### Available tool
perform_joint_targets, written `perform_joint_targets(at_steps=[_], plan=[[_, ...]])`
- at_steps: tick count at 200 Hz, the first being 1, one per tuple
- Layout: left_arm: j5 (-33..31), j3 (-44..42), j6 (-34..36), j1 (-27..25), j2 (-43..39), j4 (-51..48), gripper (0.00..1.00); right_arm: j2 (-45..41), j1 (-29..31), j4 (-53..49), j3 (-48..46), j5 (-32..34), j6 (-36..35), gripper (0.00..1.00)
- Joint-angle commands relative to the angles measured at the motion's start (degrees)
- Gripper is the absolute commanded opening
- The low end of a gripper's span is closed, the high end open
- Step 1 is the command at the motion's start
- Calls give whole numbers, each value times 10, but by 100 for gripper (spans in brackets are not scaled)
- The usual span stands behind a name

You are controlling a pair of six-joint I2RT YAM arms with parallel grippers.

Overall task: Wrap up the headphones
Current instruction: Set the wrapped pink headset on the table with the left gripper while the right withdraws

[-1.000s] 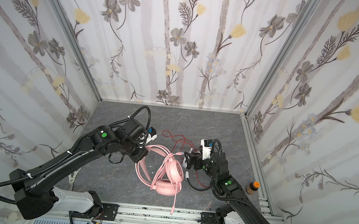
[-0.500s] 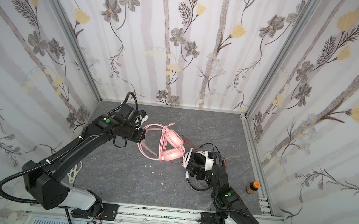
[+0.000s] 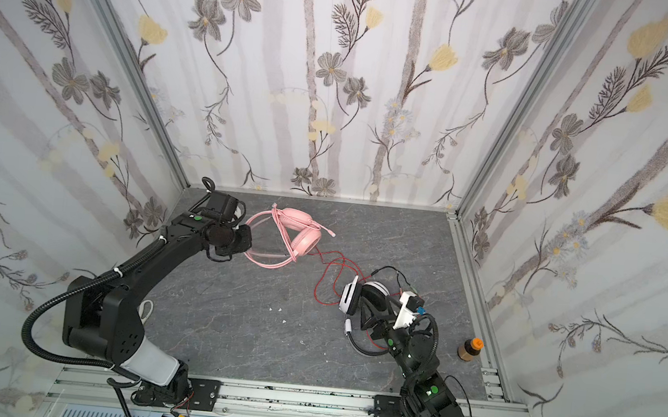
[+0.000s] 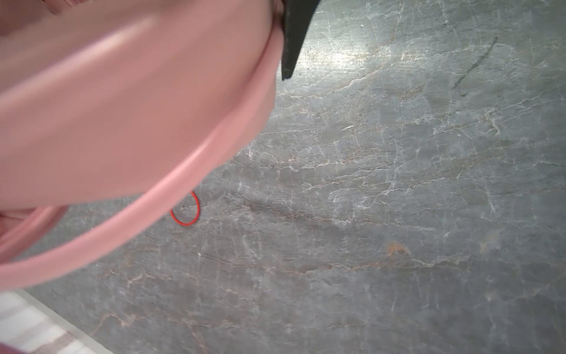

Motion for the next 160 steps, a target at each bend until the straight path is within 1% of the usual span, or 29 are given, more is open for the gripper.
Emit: perform_joint_targets(at_steps=[1,29,51,124,160], plan=[[30,-12,-57,16,15,78,0,27,6,36,-26,23,21,100],[34,-15,-76,39,51,93,0,82,21,58,-15,31,23,100],[43,-8,-82,51,79,97,0,108,34,65,-8,39,20,100],[62,5,-77,80,150,74,0,108,46,71,-9,47,20,100],[60,11,-70,86,166,64,0,122,50,78,-6,47,20,100]])
